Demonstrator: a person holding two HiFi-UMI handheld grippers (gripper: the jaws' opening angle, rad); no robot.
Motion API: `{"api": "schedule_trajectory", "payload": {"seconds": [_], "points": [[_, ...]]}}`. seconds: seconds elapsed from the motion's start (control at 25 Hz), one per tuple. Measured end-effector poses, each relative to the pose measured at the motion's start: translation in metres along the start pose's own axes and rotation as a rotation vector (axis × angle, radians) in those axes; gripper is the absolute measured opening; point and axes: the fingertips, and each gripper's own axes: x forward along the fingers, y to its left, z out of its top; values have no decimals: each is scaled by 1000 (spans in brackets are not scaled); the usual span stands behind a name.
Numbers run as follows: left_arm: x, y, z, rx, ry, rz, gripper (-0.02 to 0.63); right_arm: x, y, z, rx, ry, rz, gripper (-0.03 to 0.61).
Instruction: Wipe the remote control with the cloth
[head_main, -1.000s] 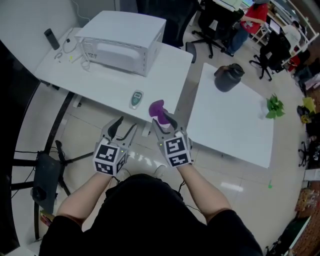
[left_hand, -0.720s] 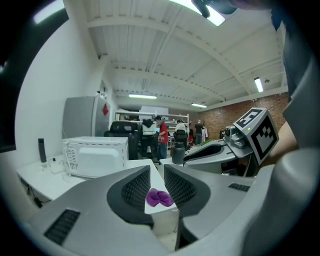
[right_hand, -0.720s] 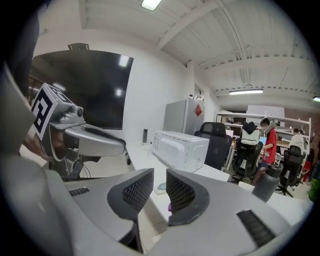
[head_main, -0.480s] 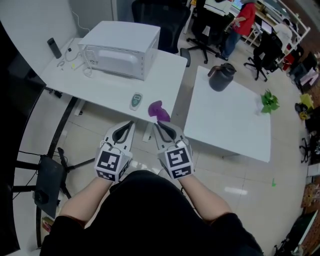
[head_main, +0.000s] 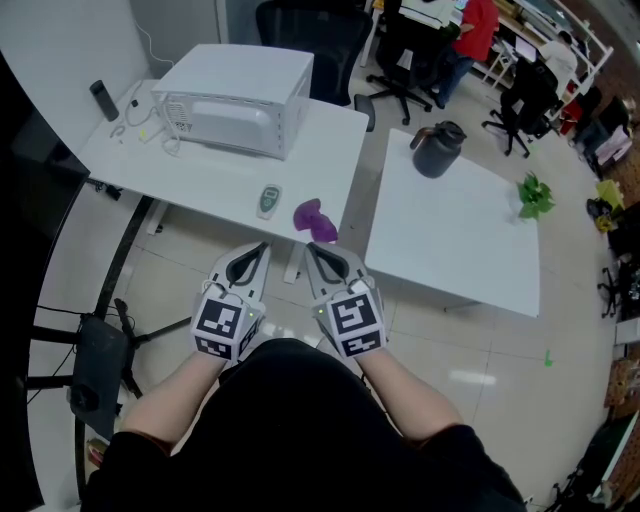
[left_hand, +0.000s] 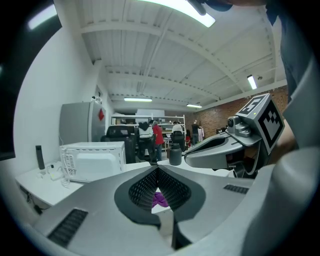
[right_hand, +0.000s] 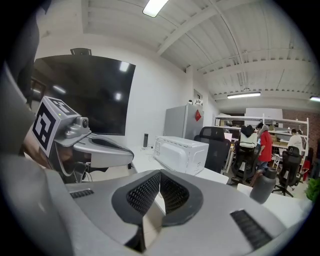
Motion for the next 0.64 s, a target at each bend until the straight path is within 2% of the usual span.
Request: {"api": "schedule_trajectory", "payload": {"seconds": [0.64], "points": [[6,6,-3,-5,15,15,0,8,2,0,4,9,21,18]]}}
